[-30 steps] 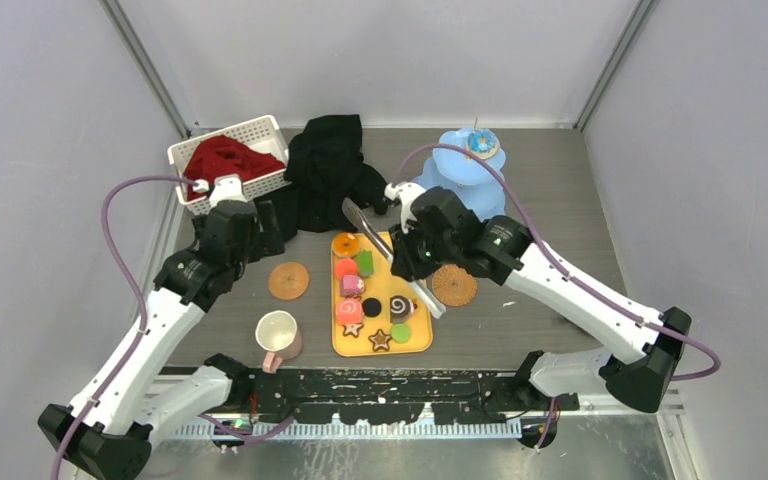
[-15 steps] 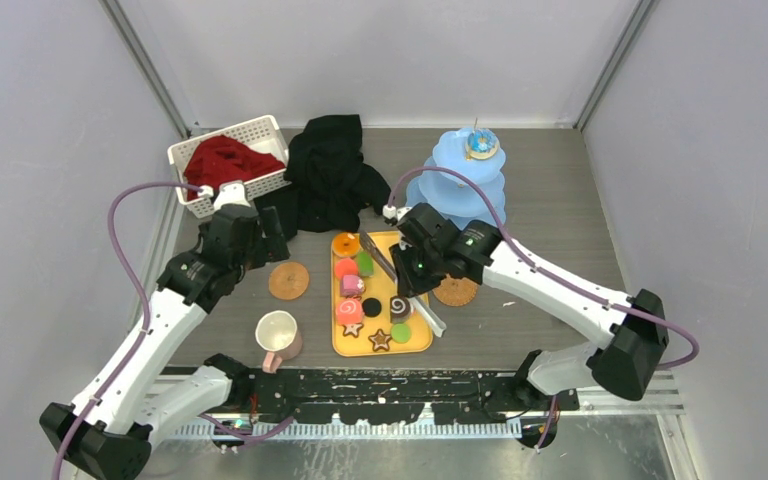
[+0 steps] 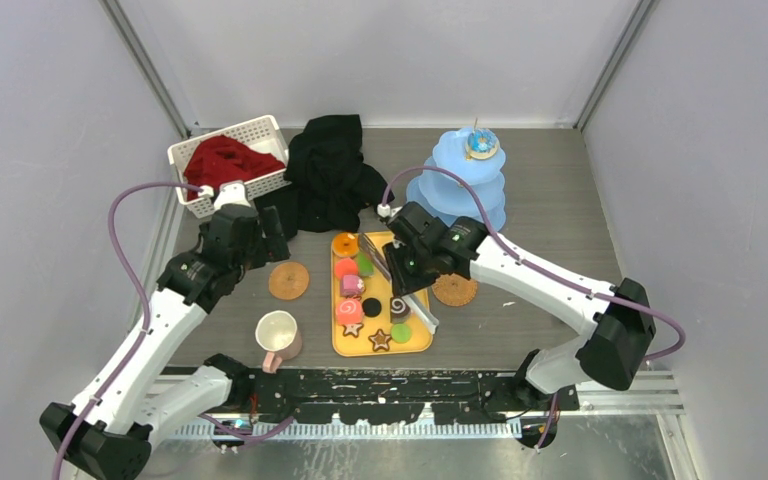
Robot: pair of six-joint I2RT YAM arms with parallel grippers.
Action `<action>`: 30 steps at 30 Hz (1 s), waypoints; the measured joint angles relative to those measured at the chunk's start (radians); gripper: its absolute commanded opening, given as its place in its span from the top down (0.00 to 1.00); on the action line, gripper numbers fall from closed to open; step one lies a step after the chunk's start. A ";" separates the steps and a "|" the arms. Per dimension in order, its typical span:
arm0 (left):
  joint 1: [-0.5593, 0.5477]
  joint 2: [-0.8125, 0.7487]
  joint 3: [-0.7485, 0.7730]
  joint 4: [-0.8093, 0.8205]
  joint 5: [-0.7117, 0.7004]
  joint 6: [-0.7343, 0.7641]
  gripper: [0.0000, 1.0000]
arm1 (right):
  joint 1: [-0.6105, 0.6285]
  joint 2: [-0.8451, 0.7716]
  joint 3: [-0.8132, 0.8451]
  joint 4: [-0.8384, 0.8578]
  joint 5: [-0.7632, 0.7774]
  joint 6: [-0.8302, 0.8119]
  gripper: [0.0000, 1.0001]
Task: Serve the afternoon tea
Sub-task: Pick up the desert from the tray.
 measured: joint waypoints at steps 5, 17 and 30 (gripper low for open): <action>0.000 0.009 0.000 0.006 0.000 0.003 0.02 | 0.009 0.007 0.006 -0.006 0.008 0.008 0.88; 0.000 0.020 0.000 0.010 0.000 0.011 0.02 | 0.018 0.041 0.013 -0.021 -0.006 -0.014 0.99; 0.000 0.022 -0.004 0.015 0.006 0.011 0.02 | 0.026 0.041 -0.056 -0.024 0.042 -0.026 0.99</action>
